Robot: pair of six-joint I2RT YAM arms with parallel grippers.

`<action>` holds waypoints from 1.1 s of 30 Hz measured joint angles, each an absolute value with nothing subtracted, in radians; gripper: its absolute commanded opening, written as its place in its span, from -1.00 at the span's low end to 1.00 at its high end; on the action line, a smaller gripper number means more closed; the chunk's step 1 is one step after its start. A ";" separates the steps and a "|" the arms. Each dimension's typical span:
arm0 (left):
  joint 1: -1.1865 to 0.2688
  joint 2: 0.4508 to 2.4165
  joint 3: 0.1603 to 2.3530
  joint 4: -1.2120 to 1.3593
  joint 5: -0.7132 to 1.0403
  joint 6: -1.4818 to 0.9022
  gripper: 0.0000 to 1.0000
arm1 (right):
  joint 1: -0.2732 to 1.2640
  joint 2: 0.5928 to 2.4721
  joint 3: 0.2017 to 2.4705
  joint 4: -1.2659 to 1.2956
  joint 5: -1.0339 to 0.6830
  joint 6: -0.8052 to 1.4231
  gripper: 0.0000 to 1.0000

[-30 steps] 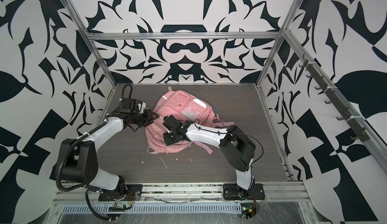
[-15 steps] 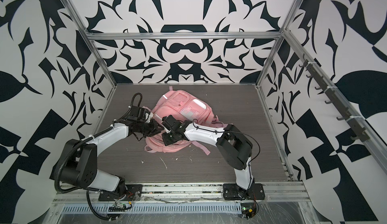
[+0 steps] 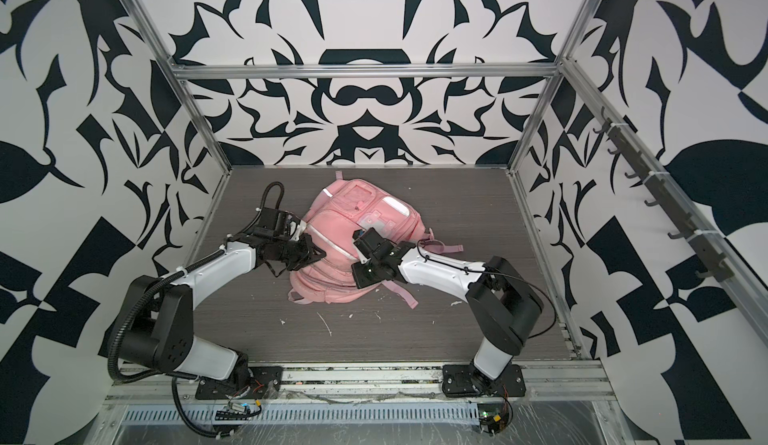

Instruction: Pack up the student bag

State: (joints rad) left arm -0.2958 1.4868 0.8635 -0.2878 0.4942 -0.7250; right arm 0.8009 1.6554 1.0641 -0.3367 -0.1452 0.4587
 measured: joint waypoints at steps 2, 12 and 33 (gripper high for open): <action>-0.296 1.486 0.863 -0.283 0.495 -0.725 -0.93 | 0.751 1.650 1.059 -0.343 -0.164 0.445 -1.00; -0.302 1.472 0.857 -0.250 0.501 -0.726 -0.88 | 0.693 1.650 1.063 -0.339 -0.237 0.416 -0.73; -0.343 1.557 0.881 -0.254 0.428 -0.744 -0.78 | 0.615 1.664 1.067 -0.364 -0.130 0.437 0.13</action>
